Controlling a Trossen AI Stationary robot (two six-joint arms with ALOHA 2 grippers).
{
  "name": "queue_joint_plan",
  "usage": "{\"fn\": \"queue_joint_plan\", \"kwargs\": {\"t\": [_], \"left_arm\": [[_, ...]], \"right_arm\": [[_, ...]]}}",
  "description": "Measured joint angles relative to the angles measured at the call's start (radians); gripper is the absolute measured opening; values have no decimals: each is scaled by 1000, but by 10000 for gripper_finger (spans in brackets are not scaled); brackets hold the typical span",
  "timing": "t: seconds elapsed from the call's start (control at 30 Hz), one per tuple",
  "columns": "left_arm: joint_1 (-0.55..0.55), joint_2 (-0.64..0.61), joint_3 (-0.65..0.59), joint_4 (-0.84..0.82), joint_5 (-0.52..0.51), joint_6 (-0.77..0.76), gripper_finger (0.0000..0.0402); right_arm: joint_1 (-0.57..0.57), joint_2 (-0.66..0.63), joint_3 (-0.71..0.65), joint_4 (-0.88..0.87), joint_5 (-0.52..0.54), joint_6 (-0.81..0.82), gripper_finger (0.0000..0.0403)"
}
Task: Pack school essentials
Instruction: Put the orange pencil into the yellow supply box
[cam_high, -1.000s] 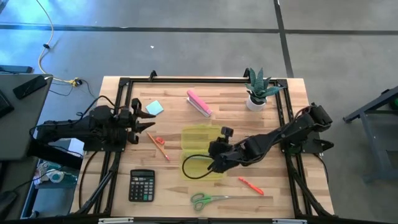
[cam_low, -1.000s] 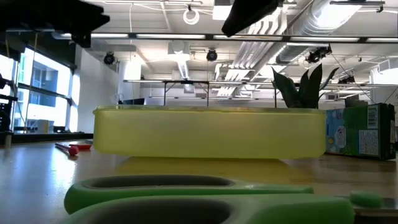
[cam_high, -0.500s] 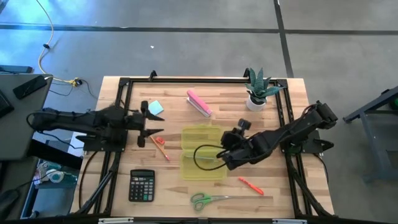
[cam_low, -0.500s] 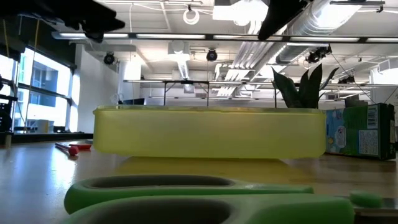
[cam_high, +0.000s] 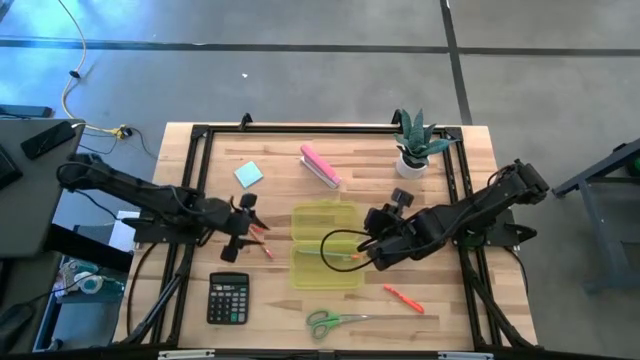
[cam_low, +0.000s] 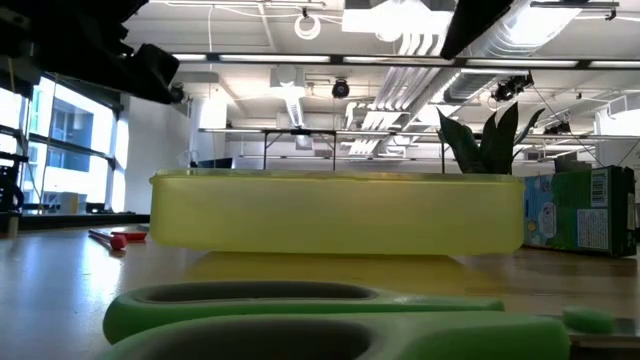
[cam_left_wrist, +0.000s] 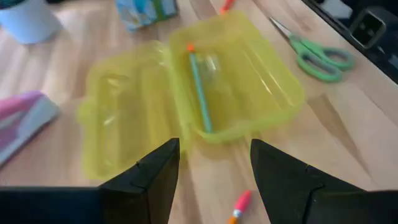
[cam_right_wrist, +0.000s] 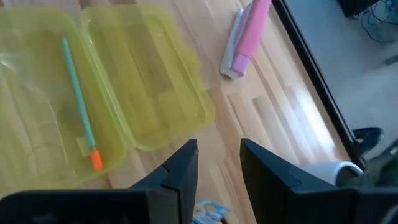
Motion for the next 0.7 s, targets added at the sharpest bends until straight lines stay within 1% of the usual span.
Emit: {"fn": "queue_joint_plan", "kwargs": {"t": [0.07, 0.17, 0.27, 0.4, 0.5, 0.6, 0.7], "left_arm": [[-31, 23, 0, 0, -18, -1, 186], [-64, 52, 4, -13, -60, -1, 186], [-82, 79, 69, -111, -87, -12, 186], [-98, 127, 164, -249, -121, -68, 186], [-112, 172, 199, -285, -123, -78, 186], [-125, 229, 200, -291, -123, -84, 186], [-133, 302, 200, -295, -123, -84, 186]], "right_arm": [[0, -9, 0, -37, 0, 25, 112], [-3, -45, 0, -91, 27, 69, 112], [-4, -100, 0, -111, 66, 97, 112], [0, -166, 0, -106, 107, 106, 112], [0, -186, 0, -104, 146, 148, 112], [0, -187, -47, -67, 172, 171, 112], [0, -191, -134, 12, 140, 161, 112]]}}
